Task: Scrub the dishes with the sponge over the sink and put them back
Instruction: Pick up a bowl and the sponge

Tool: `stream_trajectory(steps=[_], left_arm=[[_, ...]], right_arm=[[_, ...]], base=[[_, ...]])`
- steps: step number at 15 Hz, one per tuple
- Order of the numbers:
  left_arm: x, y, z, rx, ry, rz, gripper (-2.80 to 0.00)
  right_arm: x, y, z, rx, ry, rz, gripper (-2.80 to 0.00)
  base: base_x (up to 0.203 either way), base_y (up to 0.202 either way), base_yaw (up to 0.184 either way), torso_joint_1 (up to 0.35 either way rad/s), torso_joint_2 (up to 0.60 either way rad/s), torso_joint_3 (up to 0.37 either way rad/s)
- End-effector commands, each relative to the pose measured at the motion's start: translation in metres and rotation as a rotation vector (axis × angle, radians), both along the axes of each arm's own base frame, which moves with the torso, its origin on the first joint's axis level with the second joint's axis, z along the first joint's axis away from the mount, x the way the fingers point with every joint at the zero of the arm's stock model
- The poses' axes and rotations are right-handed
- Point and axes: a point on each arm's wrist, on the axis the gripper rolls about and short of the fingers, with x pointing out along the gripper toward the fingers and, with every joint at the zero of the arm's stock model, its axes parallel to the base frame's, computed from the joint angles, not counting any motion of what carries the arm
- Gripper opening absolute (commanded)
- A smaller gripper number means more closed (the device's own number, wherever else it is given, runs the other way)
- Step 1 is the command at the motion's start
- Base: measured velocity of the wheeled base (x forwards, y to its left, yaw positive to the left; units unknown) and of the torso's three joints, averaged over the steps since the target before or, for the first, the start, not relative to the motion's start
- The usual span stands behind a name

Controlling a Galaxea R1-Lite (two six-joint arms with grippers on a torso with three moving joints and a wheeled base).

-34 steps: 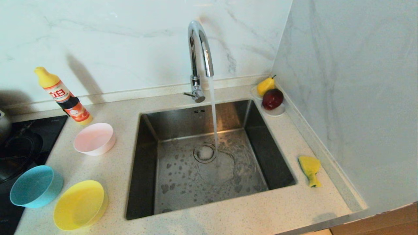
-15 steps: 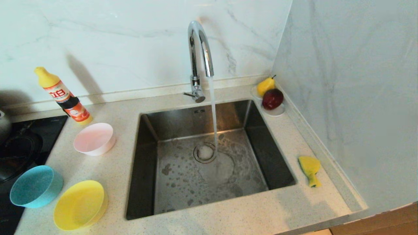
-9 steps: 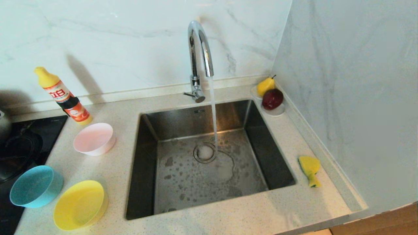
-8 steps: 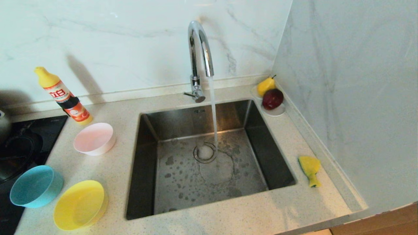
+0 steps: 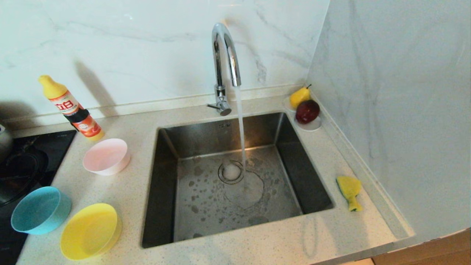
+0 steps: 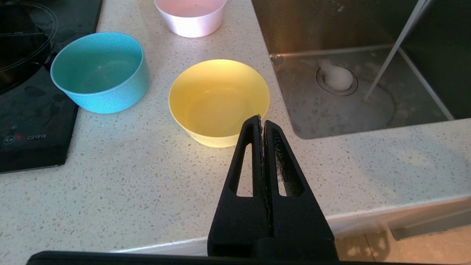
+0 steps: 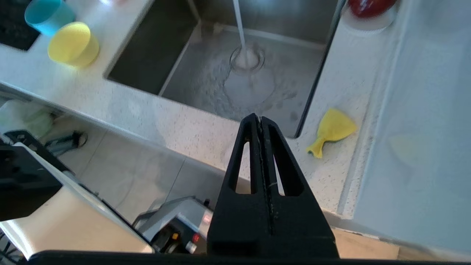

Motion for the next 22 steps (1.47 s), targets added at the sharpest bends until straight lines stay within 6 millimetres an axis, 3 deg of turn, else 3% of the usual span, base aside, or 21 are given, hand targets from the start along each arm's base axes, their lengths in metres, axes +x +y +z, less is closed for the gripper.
stream_trajectory(steps=[1,8,13,18,22], left_arm=[[0.002,0.0,-0.005,0.0,0.02,0.0,-2.8],[0.002,0.0,-0.005,0.0,0.02,0.0,-2.8],[0.002,0.0,-0.005,0.0,0.02,0.0,-2.8],[0.002,0.0,-0.005,0.0,0.02,0.0,-2.8],[0.002,0.0,-0.005,0.0,0.02,0.0,-2.8]], right_arm=[[0.032,0.002,-0.001,-0.007,0.092,0.02,-2.8],[0.07,0.026,-0.002,-0.117,0.17,0.022,-2.8],[0.103,0.051,-0.014,-0.204,0.27,-0.116,-2.8],[0.131,0.08,-0.037,-0.262,0.378,-0.296,-2.8],[0.137,0.098,-0.058,-0.287,0.443,-0.386,-2.8]], base=[[0.0,0.0,0.0,0.0,0.0,0.0],[0.0,0.0,0.0,0.0,0.0,0.0],[0.0,0.0,0.0,0.0,0.0,0.0],[0.0,0.0,0.0,0.0,0.0,0.0],[0.0,0.0,0.0,0.0,0.0,0.0]])
